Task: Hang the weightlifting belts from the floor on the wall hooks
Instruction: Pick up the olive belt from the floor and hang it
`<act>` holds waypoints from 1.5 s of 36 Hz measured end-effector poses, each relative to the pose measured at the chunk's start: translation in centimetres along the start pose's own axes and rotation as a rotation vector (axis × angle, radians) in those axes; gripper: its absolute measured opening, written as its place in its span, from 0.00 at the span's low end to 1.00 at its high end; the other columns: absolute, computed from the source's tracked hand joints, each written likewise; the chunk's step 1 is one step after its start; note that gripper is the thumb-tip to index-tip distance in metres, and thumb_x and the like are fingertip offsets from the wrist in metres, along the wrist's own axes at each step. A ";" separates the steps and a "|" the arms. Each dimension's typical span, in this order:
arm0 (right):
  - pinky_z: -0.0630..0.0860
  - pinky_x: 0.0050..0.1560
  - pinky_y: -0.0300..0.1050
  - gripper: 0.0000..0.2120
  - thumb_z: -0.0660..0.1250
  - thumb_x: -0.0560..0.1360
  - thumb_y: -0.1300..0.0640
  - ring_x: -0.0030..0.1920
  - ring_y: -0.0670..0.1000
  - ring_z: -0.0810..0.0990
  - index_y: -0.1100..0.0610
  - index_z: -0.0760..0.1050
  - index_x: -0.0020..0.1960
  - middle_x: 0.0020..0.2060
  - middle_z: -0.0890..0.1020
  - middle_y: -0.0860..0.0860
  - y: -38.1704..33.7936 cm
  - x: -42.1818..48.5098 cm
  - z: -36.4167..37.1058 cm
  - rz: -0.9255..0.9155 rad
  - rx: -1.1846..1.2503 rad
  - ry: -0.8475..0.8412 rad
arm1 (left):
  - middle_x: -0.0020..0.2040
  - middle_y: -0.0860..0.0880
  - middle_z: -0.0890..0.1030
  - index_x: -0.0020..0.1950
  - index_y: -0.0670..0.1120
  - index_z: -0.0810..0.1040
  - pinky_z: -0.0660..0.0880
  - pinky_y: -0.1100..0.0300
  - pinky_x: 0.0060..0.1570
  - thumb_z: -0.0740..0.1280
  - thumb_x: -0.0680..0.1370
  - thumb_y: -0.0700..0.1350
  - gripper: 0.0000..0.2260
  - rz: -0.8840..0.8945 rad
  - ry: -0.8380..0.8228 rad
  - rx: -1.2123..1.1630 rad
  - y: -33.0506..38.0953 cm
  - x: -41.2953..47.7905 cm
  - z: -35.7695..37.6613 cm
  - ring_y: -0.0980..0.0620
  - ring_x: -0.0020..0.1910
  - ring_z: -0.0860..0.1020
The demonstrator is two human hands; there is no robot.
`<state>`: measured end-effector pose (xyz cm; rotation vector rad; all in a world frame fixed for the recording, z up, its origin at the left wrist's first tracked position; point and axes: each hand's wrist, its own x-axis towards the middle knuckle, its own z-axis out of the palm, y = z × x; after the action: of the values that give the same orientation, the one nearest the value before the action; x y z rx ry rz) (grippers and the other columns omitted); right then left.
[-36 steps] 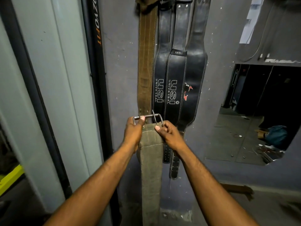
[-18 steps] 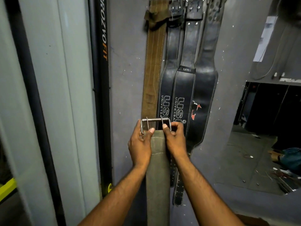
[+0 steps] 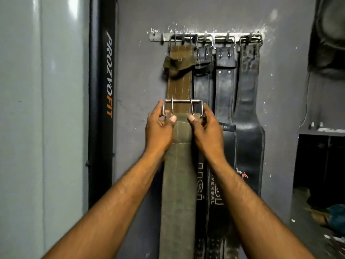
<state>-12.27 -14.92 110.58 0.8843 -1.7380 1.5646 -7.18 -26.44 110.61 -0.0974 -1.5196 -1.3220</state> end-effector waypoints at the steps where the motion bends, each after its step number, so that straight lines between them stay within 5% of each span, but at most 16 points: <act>1: 0.80 0.58 0.51 0.28 0.65 0.80 0.48 0.43 0.43 0.79 0.50 0.62 0.78 0.41 0.79 0.45 -0.3 1.4 0.5 -0.026 -0.001 0.022 | 0.68 0.48 0.76 0.77 0.52 0.67 0.77 0.51 0.65 0.68 0.79 0.40 0.27 0.021 -0.004 -0.013 0.1 1.8 0.1 0.53 0.61 0.78; 7: 0.82 0.50 0.51 0.23 0.65 0.80 0.50 0.45 0.49 0.83 0.50 0.68 0.74 0.46 0.84 0.50 -3.5 10.5 4.3 -0.216 -0.026 0.089 | 0.64 0.51 0.78 0.74 0.51 0.71 0.78 0.53 0.63 0.69 0.78 0.38 0.25 0.112 0.063 -0.140 2.4 11.6 0.0 0.54 0.62 0.78; 9: 0.82 0.49 0.43 0.23 0.66 0.80 0.52 0.44 0.47 0.82 0.52 0.68 0.74 0.47 0.84 0.48 -4.8 13.4 5.4 -0.246 -0.036 0.081 | 0.60 0.53 0.78 0.74 0.50 0.71 0.79 0.56 0.60 0.69 0.78 0.37 0.24 0.107 0.072 -0.193 3.6 14.7 0.0 0.56 0.58 0.79; 13: 0.73 0.62 0.34 0.26 0.64 0.82 0.54 0.57 0.44 0.76 0.56 0.63 0.77 0.63 0.78 0.49 -6.8 18.4 7.4 -0.255 0.000 0.053 | 0.58 0.49 0.80 0.69 0.50 0.75 0.81 0.63 0.40 0.68 0.79 0.37 0.19 0.048 0.134 -0.299 5.8 20.7 0.1 0.54 0.47 0.83; 16: 0.70 0.47 0.26 0.26 0.63 0.82 0.54 0.64 0.47 0.76 0.55 0.60 0.78 0.70 0.75 0.52 -7.3 21.9 8.8 -0.270 -0.014 0.058 | 0.57 0.48 0.80 0.65 0.50 0.76 0.80 0.66 0.38 0.67 0.79 0.37 0.16 0.064 0.141 -0.278 6.2 24.6 0.6 0.54 0.46 0.83; 18: 0.68 0.42 0.24 0.25 0.63 0.82 0.55 0.59 0.43 0.75 0.55 0.62 0.77 0.68 0.76 0.51 -7.5 24.1 9.6 -0.288 -0.020 0.077 | 0.55 0.49 0.81 0.59 0.51 0.78 0.83 0.62 0.43 0.68 0.79 0.38 0.12 0.091 0.152 -0.255 6.2 27.1 1.2 0.54 0.47 0.83; 28: 0.73 0.62 0.44 0.22 0.67 0.79 0.50 0.65 0.52 0.77 0.57 0.71 0.70 0.66 0.78 0.52 -7.4 31.5 11.1 -0.276 -0.163 0.087 | 0.45 0.49 0.82 0.42 0.50 0.78 0.84 0.57 0.46 0.70 0.78 0.38 0.08 0.124 0.189 -0.072 5.9 34.7 3.5 0.53 0.43 0.83; 34: 0.78 0.52 0.45 0.18 0.73 0.74 0.46 0.49 0.49 0.78 0.56 0.77 0.58 0.46 0.78 0.48 -6.8 32.9 10.7 -0.261 -0.257 0.069 | 0.42 0.45 0.85 0.47 0.42 0.83 0.83 0.58 0.34 0.73 0.73 0.36 0.04 0.052 0.214 -0.110 4.8 36.0 3.4 0.51 0.34 0.85; 41: 0.76 0.59 0.51 0.18 0.70 0.77 0.51 0.60 0.55 0.79 0.57 0.74 0.65 0.60 0.80 0.54 -7.6 30.6 10.3 -0.346 -0.663 0.098 | 0.45 0.47 0.85 0.43 0.48 0.82 0.83 0.53 0.50 0.75 0.74 0.42 0.04 0.037 0.178 -0.059 2.4 35.2 2.0 0.49 0.45 0.85; 45: 0.76 0.59 0.53 0.16 0.69 0.78 0.53 0.61 0.56 0.78 0.58 0.75 0.63 0.60 0.79 0.55 -7.9 28.2 9.7 -0.380 -0.808 0.082 | 0.49 0.47 0.85 0.51 0.48 0.81 0.83 0.53 0.51 0.71 0.78 0.48 0.05 0.052 0.106 -0.006 1.2 32.9 1.9 0.49 0.48 0.84; 48: 0.74 0.62 0.52 0.14 0.71 0.77 0.54 0.64 0.57 0.75 0.57 0.76 0.60 0.65 0.75 0.57 -6.8 26.1 10.1 -0.409 -0.776 0.034 | 0.52 0.47 0.85 0.62 0.45 0.77 0.82 0.58 0.39 0.73 0.76 0.47 0.16 0.035 -0.005 -0.129 -0.8 30.2 1.6 0.50 0.46 0.85; 54: 0.68 0.70 0.47 0.20 0.63 0.79 0.60 0.70 0.56 0.67 0.58 0.70 0.71 0.74 0.63 0.58 -2.5 20.3 11.1 -0.523 -0.508 0.102 | 0.63 0.50 0.76 0.76 0.45 0.66 0.78 0.62 0.49 0.73 0.77 0.43 0.30 -0.010 -0.008 -0.007 -5.3 25.1 0.5 0.52 0.57 0.78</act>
<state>-22.06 -27.49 127.49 0.8810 -1.5578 0.7684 -21.65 -41.64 125.38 -0.0991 -1.5242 -1.3362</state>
